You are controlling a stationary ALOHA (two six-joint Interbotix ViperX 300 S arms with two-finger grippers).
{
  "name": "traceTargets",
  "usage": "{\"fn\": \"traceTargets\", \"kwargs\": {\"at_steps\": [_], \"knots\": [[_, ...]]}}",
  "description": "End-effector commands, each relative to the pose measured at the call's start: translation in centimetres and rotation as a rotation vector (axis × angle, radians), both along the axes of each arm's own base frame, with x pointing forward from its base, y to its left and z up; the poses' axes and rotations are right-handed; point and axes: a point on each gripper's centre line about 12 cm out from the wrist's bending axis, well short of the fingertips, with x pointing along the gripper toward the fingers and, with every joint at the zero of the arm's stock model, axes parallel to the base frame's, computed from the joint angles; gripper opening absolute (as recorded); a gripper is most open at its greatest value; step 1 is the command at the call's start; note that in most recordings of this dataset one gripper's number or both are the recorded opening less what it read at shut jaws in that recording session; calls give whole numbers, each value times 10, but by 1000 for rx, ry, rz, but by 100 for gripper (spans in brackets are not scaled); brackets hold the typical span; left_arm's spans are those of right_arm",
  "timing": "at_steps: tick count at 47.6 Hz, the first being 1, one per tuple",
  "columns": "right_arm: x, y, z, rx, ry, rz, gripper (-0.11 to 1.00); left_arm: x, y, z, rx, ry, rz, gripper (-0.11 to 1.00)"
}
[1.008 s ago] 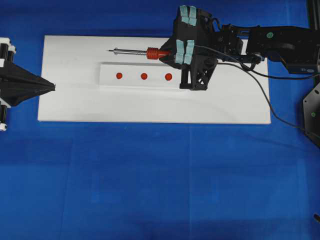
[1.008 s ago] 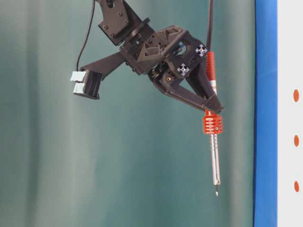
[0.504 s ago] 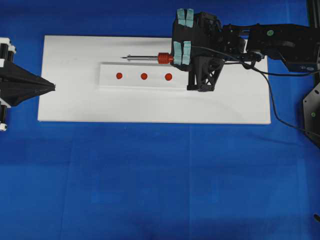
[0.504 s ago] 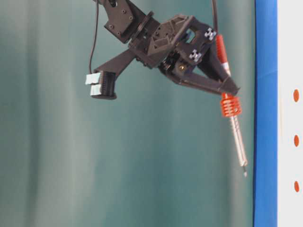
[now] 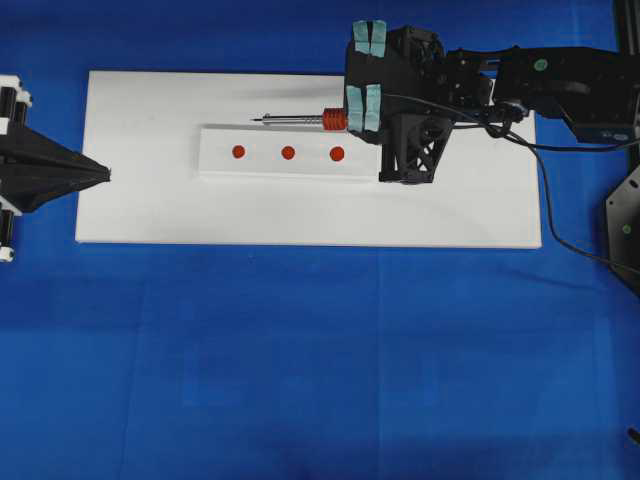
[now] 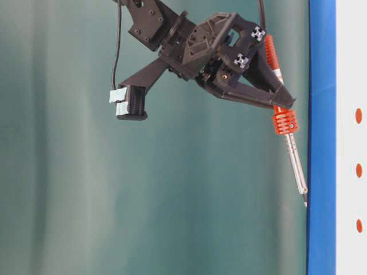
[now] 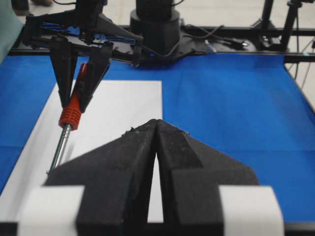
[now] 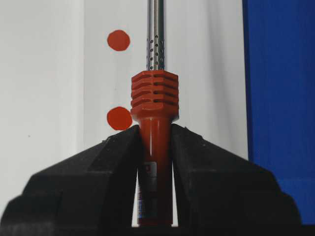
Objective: Touch the tip of the soldering iron to the mark.
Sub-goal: 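Carry the iron with the right gripper over the white strip, then lower the iron tip onto the leftmost red dot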
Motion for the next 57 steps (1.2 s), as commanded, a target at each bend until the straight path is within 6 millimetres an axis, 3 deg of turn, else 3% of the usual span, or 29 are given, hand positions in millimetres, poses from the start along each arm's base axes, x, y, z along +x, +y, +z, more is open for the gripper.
{"fn": "traceTargets", "kwargs": {"at_steps": [1,41,57], "knots": [[3,-2,23,-20,-63,-1,6,1,1,5,3,-15,3,0],[5,0,21,-18,-62,6,6,1,1,5,4,-15,7,0],[22,6,-6,-5,-16,28,6,1,2,5,7,-17,9,0]]}}
